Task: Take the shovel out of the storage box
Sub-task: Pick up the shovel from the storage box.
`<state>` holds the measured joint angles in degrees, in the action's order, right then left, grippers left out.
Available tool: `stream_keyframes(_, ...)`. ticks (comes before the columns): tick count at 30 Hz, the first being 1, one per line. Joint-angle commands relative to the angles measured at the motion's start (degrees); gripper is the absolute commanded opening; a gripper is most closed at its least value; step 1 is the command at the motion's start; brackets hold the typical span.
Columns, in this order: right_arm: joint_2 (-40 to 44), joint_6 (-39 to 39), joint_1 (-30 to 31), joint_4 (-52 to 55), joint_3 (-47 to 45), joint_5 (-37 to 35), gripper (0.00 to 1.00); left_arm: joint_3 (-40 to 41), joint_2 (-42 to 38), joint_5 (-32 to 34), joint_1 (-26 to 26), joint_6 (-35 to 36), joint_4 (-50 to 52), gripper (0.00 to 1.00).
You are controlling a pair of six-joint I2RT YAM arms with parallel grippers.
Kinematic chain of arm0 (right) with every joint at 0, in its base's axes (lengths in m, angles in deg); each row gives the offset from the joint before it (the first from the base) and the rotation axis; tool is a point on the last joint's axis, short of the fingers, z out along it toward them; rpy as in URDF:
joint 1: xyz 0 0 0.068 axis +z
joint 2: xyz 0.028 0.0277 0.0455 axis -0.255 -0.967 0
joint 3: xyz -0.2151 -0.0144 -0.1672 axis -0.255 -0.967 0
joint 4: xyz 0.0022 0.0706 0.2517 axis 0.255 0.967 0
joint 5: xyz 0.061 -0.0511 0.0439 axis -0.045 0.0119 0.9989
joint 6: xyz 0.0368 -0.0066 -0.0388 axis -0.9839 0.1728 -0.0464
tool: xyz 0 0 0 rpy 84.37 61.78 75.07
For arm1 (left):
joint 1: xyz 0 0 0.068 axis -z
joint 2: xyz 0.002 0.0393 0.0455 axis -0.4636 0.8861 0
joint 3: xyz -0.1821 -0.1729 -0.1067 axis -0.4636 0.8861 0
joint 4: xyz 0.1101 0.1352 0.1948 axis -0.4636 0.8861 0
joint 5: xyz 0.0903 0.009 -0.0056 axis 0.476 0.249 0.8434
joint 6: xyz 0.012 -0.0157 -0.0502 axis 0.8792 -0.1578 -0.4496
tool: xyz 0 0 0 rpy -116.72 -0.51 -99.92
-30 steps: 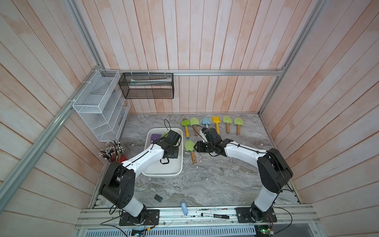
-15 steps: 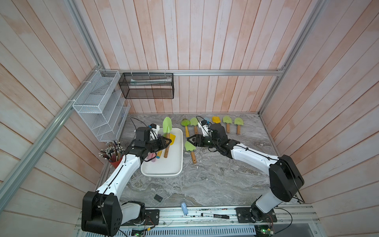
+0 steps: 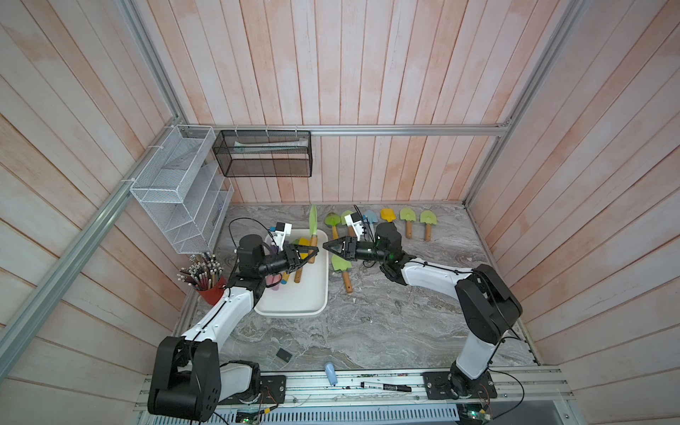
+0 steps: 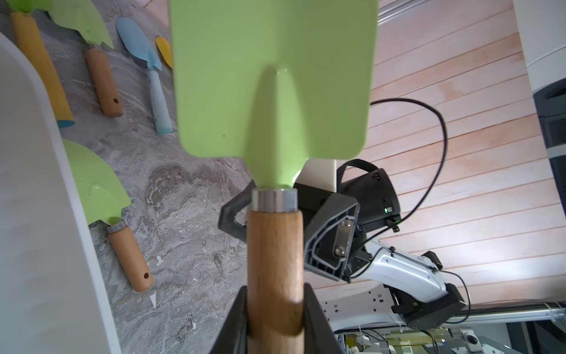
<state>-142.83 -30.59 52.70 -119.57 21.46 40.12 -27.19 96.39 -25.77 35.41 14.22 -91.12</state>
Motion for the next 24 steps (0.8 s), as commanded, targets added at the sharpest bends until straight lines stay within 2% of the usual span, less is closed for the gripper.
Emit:
stream_keyframes(1, -1.4, -5.5, -0.2, -10.5, 2.0, 3.9, 0.57, 0.5, 0.2, -3.3, 1.5, -2.6, -7.6, 0.01)
stream_keyframes(7, -3.4, -11.1, 0.0, -19.5, 2.3, 6.4, 0.54, 0.6, 1.4, -3.6, 3.1, -5.1, -11.5, 0.01)
stream_keyframes(14, -3.4, -12.7, 0.3, -23.1, 2.4, 7.6, 0.51, 0.5, 2.7, -3.5, 4.1, -6.8, -14.6, 0.01)
stream_keyframes(21, -4.7, -15.7, 0.3, -27.2, 3.2, 8.3, 0.35, 0.6, 3.4, -3.3, 5.7, -7.4, -15.6, 0.01)
stream_keyframes(24, -5.2, -16.8, 0.3, -29.0, 3.4, 8.3, 0.34, 0.7, 3.7, -3.6, 6.2, -8.2, -16.9, 0.01)
